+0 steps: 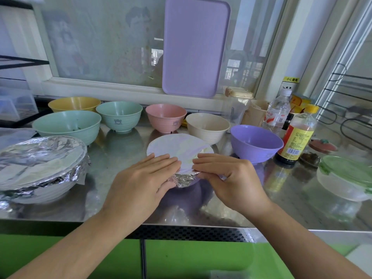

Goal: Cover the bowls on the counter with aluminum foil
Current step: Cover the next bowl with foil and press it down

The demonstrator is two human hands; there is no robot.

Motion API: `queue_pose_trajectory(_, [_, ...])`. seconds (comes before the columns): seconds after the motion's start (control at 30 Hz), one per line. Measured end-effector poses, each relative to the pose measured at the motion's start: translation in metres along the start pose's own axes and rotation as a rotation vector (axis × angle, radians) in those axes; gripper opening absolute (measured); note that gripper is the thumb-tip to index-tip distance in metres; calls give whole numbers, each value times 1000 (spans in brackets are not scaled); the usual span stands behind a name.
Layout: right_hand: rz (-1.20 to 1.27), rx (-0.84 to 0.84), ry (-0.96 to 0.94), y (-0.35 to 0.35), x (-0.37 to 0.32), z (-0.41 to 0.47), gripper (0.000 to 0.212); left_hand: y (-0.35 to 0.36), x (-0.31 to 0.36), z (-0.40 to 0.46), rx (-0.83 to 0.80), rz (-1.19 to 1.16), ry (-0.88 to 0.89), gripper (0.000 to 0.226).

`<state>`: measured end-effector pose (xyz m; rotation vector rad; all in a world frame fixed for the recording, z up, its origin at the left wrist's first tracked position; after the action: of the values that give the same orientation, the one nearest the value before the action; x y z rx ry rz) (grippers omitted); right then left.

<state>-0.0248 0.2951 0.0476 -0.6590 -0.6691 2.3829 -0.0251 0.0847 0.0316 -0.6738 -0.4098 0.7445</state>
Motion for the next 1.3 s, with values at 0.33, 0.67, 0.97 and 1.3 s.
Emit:
queue_pose_trajectory(0.33, [89,32,-9,9,-16,2,22,-10,10,2,25,-124,-40,32])
queue_pose_trajectory(0.67, [-14,30,-2,10,-1,-6,22,-6,16,0,106,-85,32,25])
queue_pose_trajectory(0.97, [-94,91,-61,9,-15,-5,16,-11,17,2,155,-109,3,20])
queue_pose_trajectory(1.3, [-135,99,-104,8,-41,-3,15,-26,20,0,94,-73,13,17])
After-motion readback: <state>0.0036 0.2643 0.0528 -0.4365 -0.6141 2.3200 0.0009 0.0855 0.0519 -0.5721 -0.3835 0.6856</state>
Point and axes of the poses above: each hand's wrist, its own z-axis towards the middle knuckle, its own y-axis out of the palm, x = y × z, the point moved 6 cm from there along z, towards the middle knuckle, and after that the axes turned 1 degree about -x, right-handed, at the moved point
